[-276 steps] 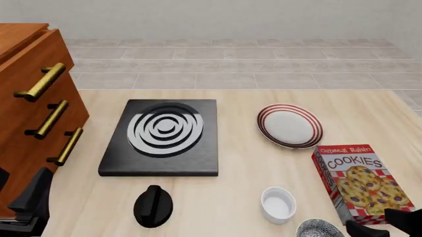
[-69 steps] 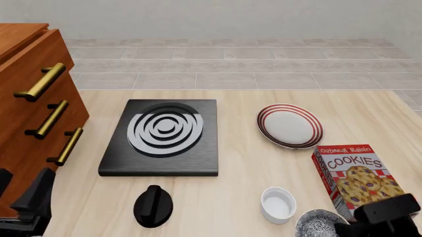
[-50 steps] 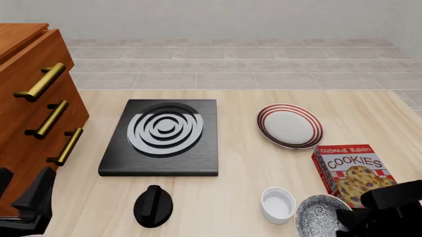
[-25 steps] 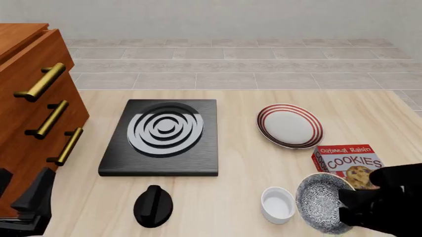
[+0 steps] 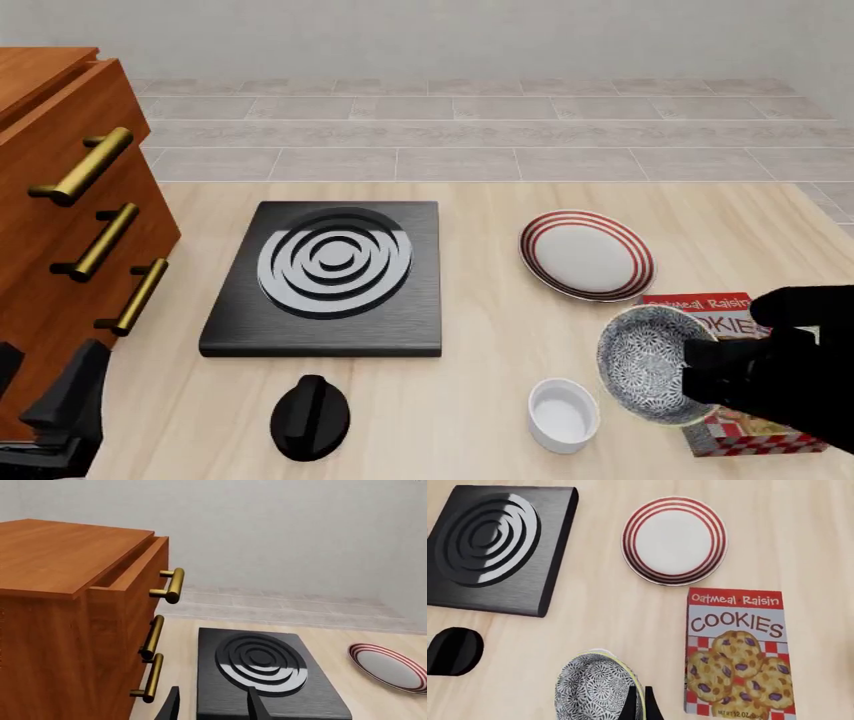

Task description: Pick the akita bowl next to the ramekin and place it on the plate.

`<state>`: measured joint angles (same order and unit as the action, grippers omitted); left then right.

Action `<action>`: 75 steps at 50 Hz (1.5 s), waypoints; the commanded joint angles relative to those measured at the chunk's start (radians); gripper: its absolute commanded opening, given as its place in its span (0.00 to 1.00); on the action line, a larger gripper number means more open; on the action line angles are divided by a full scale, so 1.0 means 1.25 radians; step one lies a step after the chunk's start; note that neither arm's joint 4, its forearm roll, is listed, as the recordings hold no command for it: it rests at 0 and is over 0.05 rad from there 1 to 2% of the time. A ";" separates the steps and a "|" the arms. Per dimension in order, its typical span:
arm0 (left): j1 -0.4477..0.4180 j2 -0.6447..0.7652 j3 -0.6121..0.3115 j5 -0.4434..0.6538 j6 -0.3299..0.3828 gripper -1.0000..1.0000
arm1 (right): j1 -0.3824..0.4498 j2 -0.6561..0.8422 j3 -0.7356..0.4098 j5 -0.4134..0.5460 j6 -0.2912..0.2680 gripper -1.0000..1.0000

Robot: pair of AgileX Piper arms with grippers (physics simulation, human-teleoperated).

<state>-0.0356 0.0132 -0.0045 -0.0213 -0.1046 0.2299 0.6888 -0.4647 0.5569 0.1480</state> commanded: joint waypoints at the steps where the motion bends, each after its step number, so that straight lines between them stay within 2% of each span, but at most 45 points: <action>1: 0.000 0.003 0.000 -0.003 -0.002 1.00 | -0.014 0.027 -0.031 -0.022 0.011 0.00; 6: -0.002 0.004 0.000 -0.003 -0.001 1.00 | -0.016 0.030 -0.044 -0.024 0.026 0.00; 30: 0.000 0.007 0.000 -0.004 0.001 1.00 | -0.059 0.103 -0.099 -0.079 0.018 0.00; 75: 0.002 0.046 0.002 -0.033 0.002 1.00 | -0.102 0.300 -0.124 -0.281 0.001 0.00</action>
<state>-0.0336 0.0589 -0.0022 -0.0551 -0.1030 0.1089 1.0091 -0.6069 0.2635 0.1483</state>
